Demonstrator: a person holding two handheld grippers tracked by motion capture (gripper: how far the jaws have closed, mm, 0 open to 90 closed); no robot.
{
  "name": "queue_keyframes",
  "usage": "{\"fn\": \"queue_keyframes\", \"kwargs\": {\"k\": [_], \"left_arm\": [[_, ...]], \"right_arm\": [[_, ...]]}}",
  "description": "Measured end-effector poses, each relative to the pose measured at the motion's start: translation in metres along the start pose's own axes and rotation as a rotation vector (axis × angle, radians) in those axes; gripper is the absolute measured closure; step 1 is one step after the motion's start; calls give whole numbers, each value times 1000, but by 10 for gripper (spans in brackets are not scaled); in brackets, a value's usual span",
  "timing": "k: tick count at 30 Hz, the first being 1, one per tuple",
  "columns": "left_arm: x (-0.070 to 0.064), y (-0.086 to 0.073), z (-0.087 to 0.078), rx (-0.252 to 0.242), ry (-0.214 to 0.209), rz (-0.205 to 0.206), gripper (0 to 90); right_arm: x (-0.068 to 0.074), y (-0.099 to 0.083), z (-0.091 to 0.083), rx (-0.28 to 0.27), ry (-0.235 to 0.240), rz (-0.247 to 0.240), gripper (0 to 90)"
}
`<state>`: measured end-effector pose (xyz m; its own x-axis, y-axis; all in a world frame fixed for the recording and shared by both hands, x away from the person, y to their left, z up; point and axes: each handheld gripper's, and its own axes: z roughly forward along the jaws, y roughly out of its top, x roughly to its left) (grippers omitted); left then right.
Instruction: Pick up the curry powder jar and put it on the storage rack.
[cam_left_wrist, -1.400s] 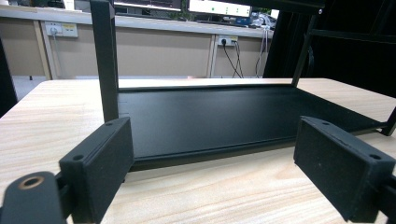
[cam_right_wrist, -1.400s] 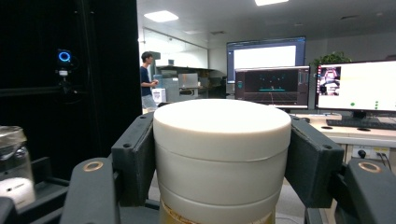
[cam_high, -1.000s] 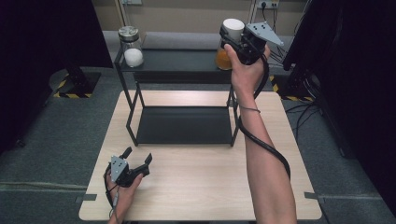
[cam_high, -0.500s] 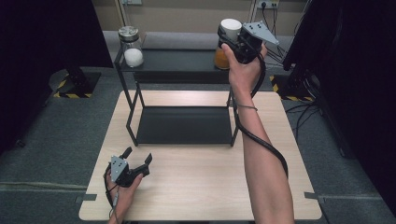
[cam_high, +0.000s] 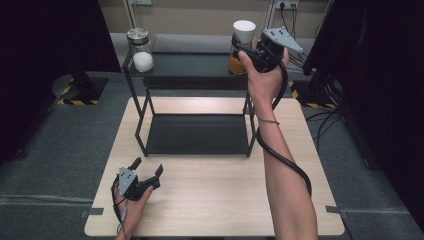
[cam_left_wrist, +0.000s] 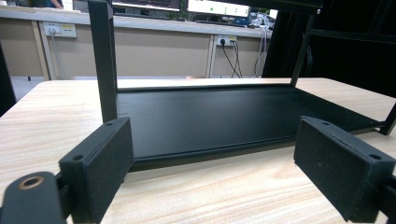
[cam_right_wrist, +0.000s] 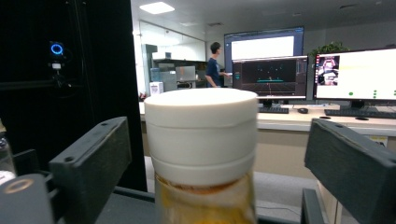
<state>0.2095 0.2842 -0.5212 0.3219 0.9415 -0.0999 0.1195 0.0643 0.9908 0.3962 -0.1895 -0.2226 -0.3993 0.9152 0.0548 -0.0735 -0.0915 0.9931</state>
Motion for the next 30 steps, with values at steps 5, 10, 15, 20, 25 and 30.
{"fn": "queue_keyframes", "kwargs": {"k": [5,10,15,20,25,30], "left_arm": [[0,0,0,2,1,-3,116],[-1,0,0,-2,1,2,116],[-1,0,0,0,1,1,115],[-1,0,0,0,1,3,115],[-1,0,0,2,3,8,115],[-1,0,0,2,3,6,115]], "right_arm": [[-5,-2,-16,-1,30,-13,36],[-8,-4,-33,16,65,-24,27],[-7,-9,-51,24,80,-52,29],[-7,-17,-68,34,108,-64,29],[-5,-30,-88,52,130,-87,29],[-6,-40,-105,73,146,-96,29]]}}
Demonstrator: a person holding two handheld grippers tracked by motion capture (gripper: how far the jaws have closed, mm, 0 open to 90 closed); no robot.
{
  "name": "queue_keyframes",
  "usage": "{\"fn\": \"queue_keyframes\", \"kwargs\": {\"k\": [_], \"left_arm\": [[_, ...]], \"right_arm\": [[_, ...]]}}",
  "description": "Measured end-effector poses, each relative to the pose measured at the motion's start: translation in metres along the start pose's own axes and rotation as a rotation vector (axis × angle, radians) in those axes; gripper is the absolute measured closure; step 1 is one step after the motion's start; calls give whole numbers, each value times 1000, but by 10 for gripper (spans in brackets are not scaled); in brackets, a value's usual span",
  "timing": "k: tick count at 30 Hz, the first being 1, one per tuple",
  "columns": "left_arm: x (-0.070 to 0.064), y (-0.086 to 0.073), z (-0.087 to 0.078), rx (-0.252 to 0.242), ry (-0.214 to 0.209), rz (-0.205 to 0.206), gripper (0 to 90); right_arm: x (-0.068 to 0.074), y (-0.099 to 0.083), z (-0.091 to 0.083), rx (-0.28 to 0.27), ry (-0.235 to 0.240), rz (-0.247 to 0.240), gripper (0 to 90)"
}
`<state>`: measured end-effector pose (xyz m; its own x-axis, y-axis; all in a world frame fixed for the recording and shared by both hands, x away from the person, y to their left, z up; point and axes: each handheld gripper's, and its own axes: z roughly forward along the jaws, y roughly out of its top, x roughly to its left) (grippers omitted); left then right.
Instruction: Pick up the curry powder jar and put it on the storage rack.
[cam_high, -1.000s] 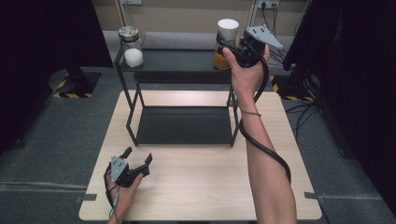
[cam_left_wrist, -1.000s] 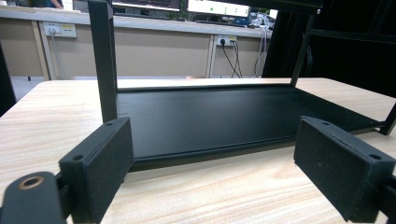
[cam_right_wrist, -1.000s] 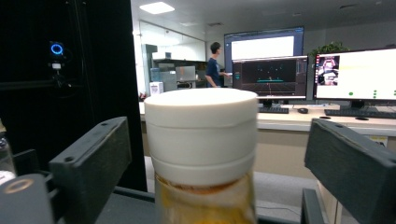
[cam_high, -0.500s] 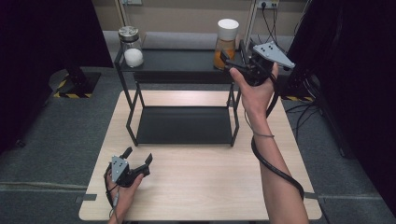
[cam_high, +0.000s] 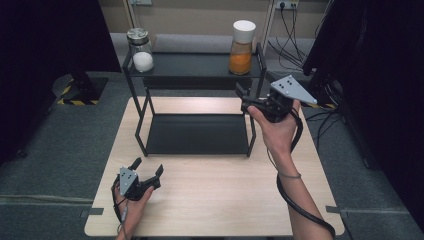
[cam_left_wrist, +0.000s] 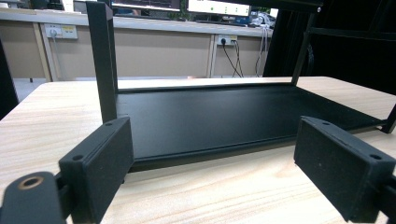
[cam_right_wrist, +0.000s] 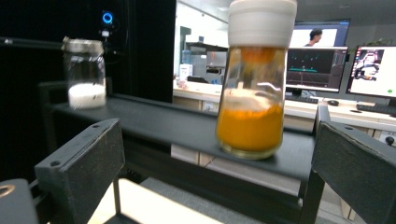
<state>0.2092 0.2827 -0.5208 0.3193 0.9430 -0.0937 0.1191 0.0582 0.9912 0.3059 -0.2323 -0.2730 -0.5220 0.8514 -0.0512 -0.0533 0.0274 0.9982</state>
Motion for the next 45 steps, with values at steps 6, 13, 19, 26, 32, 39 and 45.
{"fn": "queue_keyframes", "kwargs": {"k": [6,13,19,26,32,39,45], "left_arm": [[-1,0,0,1,2,5,115],[0,0,0,0,2,2,114],[0,0,0,-2,2,2,115],[0,-1,0,-4,2,3,115],[-1,-1,0,-4,3,4,115],[-1,-1,0,-7,3,6,115],[-1,-1,0,-8,3,6,115]], "right_arm": [[4,-17,-19,19,19,-17,29],[10,-39,-37,55,48,-27,29],[13,-55,-47,94,68,-31,29],[17,-77,-59,114,71,-11,30],[20,-94,-66,144,73,6,30],[22,-111,-69,167,74,18,31],[23,-127,-73,178,81,20,31]]}}
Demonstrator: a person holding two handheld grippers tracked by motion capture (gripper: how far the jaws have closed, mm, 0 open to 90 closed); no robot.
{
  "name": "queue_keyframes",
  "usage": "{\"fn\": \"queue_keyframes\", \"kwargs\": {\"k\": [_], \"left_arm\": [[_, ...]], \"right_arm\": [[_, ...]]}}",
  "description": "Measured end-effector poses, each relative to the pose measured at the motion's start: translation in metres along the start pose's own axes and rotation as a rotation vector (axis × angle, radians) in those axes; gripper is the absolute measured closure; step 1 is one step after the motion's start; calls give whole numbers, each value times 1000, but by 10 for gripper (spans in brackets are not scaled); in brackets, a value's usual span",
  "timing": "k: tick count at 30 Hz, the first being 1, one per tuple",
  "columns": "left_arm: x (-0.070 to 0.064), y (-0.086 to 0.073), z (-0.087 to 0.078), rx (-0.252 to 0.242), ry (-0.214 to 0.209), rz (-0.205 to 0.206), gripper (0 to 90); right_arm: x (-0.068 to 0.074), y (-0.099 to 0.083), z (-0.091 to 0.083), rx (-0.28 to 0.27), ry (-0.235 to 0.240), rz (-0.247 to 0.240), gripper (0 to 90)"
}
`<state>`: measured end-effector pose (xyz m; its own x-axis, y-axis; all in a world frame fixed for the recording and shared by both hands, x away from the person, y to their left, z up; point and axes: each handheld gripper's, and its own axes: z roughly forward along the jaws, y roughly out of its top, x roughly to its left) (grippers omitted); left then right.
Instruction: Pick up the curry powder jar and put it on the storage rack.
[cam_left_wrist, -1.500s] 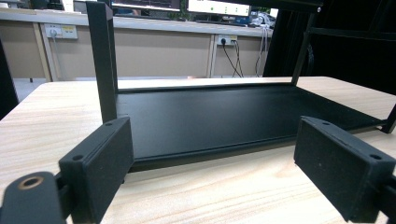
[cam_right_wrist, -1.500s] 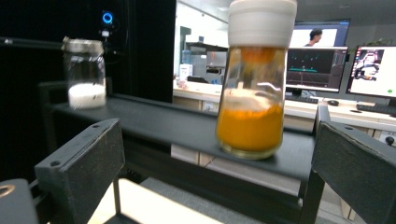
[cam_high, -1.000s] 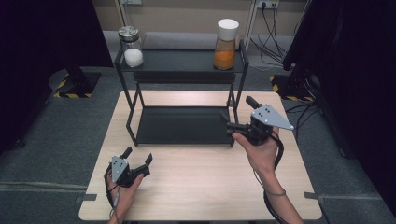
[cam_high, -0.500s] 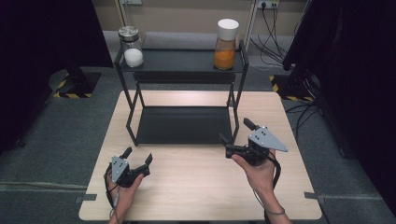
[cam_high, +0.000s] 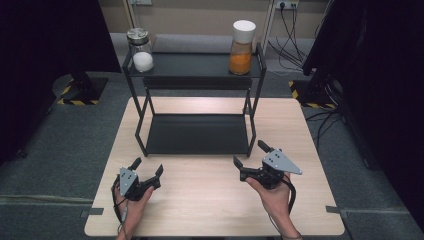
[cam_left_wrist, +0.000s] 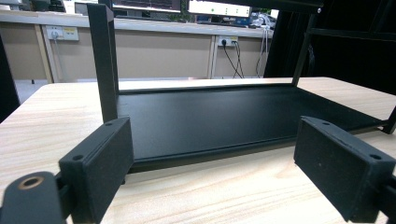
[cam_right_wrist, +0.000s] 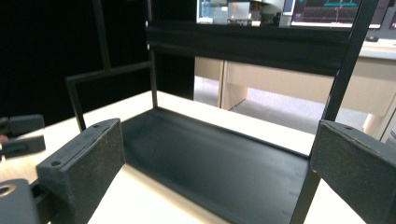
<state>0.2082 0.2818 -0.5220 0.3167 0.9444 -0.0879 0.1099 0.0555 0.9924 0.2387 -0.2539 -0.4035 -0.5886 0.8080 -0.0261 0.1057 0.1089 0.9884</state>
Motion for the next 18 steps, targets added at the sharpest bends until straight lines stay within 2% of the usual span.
{"fn": "queue_keyframes", "kwargs": {"k": [10,12,18], "left_arm": [[-1,0,0,0,1,10,115],[-1,0,0,1,0,11,116],[-1,0,0,0,1,9,115]], "right_arm": [[-4,-33,-1,63,25,20,32],[-3,-37,-1,69,22,12,34],[-5,-47,-2,79,8,30,34]]}}
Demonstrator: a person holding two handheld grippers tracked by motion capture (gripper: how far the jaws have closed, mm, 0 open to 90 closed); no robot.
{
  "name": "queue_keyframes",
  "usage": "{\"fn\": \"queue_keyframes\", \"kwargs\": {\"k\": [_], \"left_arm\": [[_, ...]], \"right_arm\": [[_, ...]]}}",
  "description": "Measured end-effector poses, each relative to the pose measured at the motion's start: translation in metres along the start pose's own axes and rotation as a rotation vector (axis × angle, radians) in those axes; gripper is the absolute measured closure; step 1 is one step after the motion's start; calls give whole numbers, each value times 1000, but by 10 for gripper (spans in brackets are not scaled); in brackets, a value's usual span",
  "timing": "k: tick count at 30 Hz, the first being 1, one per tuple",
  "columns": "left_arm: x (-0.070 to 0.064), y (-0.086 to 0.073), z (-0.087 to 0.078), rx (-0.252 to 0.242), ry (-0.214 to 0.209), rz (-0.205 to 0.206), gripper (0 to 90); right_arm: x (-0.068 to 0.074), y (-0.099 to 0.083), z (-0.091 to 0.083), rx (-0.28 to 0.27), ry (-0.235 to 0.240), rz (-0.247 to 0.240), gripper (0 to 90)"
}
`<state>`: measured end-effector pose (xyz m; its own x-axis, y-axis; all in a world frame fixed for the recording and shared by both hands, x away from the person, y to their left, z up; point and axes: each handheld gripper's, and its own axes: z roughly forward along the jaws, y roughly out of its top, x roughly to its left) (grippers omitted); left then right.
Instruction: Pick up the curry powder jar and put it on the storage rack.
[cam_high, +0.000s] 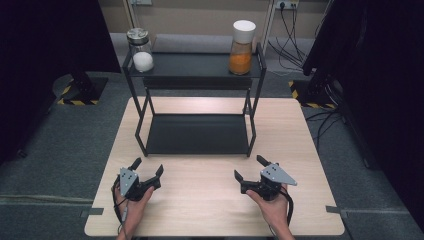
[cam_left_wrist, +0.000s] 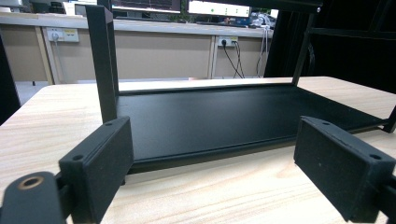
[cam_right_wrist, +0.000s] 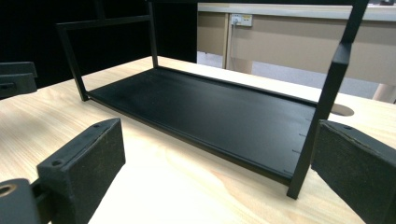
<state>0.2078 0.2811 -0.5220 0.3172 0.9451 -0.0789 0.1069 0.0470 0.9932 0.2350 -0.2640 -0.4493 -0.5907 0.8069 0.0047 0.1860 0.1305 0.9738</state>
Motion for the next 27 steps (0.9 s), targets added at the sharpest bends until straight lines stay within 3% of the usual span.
{"fn": "queue_keyframes", "kwargs": {"k": [18,27], "left_arm": [[-1,0,0,0,2,3,115],[-1,0,0,3,0,7,114]], "right_arm": [[-2,-31,2,81,-14,43,37],[-2,-34,1,64,-16,45,30]]}}
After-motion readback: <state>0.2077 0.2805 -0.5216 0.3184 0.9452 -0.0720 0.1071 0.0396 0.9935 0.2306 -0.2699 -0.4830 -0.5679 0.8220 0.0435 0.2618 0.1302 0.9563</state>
